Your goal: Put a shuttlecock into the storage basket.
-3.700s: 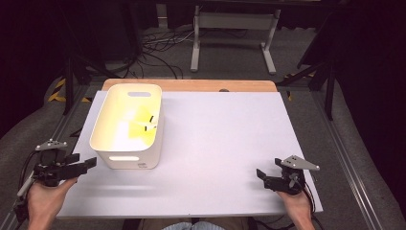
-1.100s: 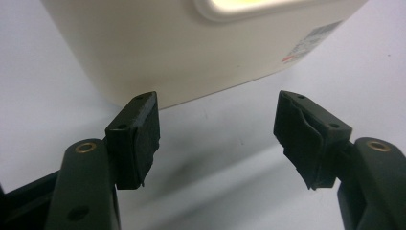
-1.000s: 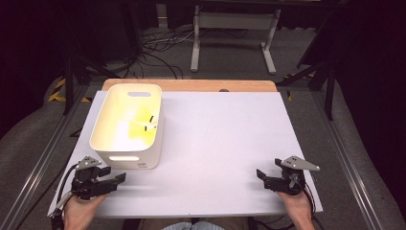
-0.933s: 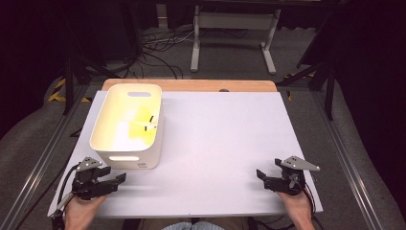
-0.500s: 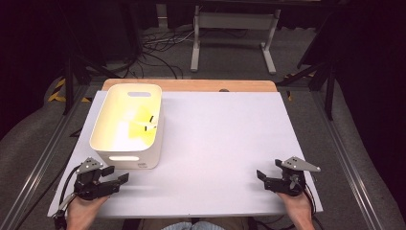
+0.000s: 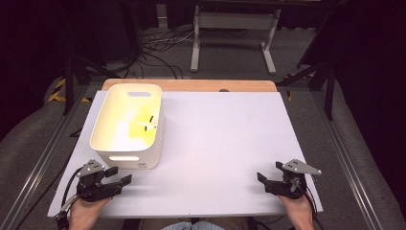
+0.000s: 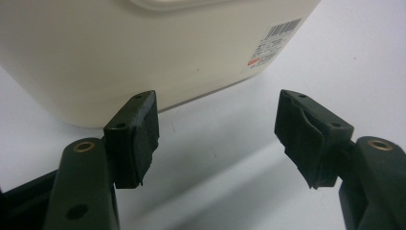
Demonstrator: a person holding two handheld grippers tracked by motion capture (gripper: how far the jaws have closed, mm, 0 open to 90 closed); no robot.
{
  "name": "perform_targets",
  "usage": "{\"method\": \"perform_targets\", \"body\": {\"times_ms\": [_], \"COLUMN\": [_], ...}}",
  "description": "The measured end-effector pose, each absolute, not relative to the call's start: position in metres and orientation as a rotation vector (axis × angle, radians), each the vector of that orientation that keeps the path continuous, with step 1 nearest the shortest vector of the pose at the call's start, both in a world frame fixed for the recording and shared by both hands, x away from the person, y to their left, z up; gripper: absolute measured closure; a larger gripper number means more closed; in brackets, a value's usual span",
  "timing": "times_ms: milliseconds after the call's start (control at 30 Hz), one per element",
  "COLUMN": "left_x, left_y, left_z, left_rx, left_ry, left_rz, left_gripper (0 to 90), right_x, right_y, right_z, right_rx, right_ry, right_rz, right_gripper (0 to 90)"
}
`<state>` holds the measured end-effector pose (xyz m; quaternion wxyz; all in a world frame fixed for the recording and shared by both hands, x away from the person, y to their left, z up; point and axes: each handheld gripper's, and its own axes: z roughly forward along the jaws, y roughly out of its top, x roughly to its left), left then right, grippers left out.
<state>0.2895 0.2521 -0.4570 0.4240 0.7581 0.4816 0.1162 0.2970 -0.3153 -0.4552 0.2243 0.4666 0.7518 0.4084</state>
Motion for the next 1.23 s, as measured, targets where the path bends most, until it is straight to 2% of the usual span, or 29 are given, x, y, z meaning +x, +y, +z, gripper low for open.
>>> {"method": "perform_targets", "body": {"times_ms": [633,1233], "left_x": [0.2836,0.2852], "left_y": [0.2486,0.2485], "left_z": [-0.4616,-0.4629], "left_rx": [1.873,1.880], "left_ry": [1.172,1.177], "left_rz": [0.393,0.376], "left_gripper": [33.3,29.3], "right_x": [0.2871,0.2884], "right_y": [-0.3137,-0.3146], "right_z": [-0.4541,-0.4547], "right_rx": [1.267,1.274], "right_ry": [2.080,2.078], "right_rz": [1.149,1.148], "right_gripper": [13.4,13.4]}}
